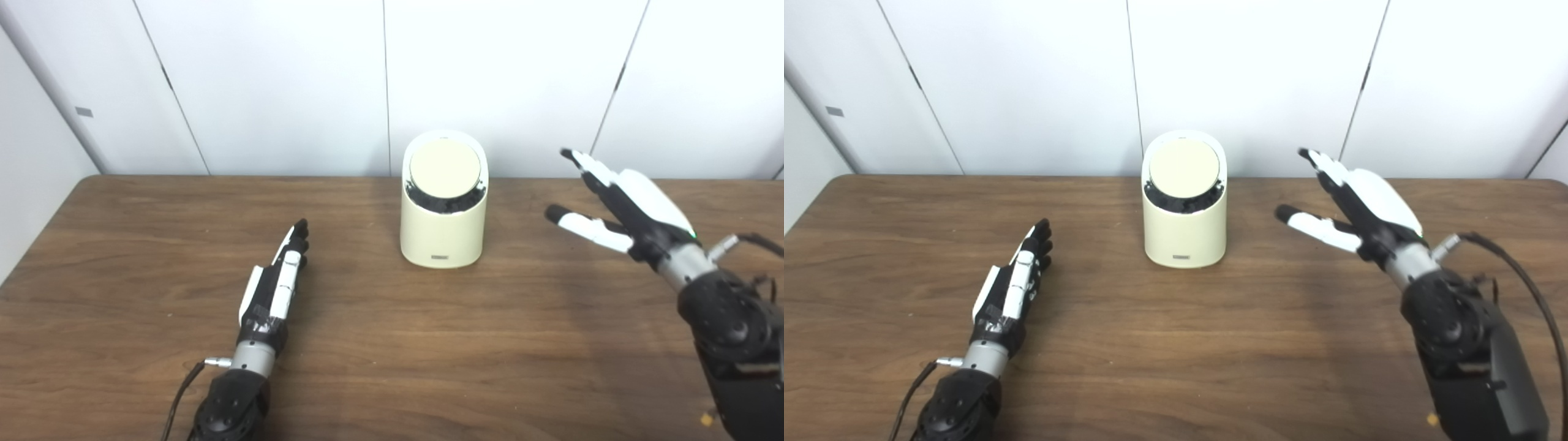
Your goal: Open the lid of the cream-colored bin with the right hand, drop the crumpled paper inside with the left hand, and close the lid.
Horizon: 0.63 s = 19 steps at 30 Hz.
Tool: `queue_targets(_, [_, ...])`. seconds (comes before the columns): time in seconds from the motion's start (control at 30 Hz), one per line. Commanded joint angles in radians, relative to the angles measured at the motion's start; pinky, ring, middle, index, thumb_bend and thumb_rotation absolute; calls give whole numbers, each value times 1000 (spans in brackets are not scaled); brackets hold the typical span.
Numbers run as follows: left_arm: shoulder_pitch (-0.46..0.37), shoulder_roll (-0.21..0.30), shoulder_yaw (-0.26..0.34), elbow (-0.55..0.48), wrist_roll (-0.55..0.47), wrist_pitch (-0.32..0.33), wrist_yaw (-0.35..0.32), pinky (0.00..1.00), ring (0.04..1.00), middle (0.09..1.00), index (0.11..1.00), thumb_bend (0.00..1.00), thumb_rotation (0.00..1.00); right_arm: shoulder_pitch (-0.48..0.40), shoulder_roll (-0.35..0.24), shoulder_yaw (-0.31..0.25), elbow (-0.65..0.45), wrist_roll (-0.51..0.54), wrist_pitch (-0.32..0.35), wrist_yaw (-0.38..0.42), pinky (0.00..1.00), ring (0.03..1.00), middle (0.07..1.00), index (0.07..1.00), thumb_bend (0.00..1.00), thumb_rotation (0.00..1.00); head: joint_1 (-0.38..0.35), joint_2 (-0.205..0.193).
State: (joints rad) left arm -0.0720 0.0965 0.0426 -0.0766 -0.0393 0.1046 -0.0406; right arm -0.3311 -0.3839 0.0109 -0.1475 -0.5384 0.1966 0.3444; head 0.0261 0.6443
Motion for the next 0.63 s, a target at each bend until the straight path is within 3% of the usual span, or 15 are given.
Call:
queue_targets(0.0, [9, 11, 12, -29, -8, -5, -1, 1000, 1000, 1000, 1000, 519, 1000, -3, 18, -40, -2, 83, -12, -46, 918, 995, 1000, 1000, 562, 1000, 0, 0])
queue_targets(0.13, [22, 11, 31, -47, -36, -3, -8, 1000, 1000, 1000, 1000, 495, 1000, 47, 75, -108, 48, 234, -29, -87, 964, 989, 995, 1000, 559, 1000, -3, 5])
queue_targets(0.33, [47, -3, 56, -82, -57, 2, 5, 1000, 1000, 1000, 1000, 487, 1000, 111, 142, -169, 75, 430, -48, -109, 994, 1000, 1000, 1000, 676, 1000, -7, 13])
queue_targets(0.6, [93, -25, 82, -139, -64, -31, 13, 1000, 1000, 1000, 1000, 514, 1000, 191, 173, -168, 94, 483, -168, -179, 1000, 1000, 1000, 1000, 695, 1000, -11, 20])
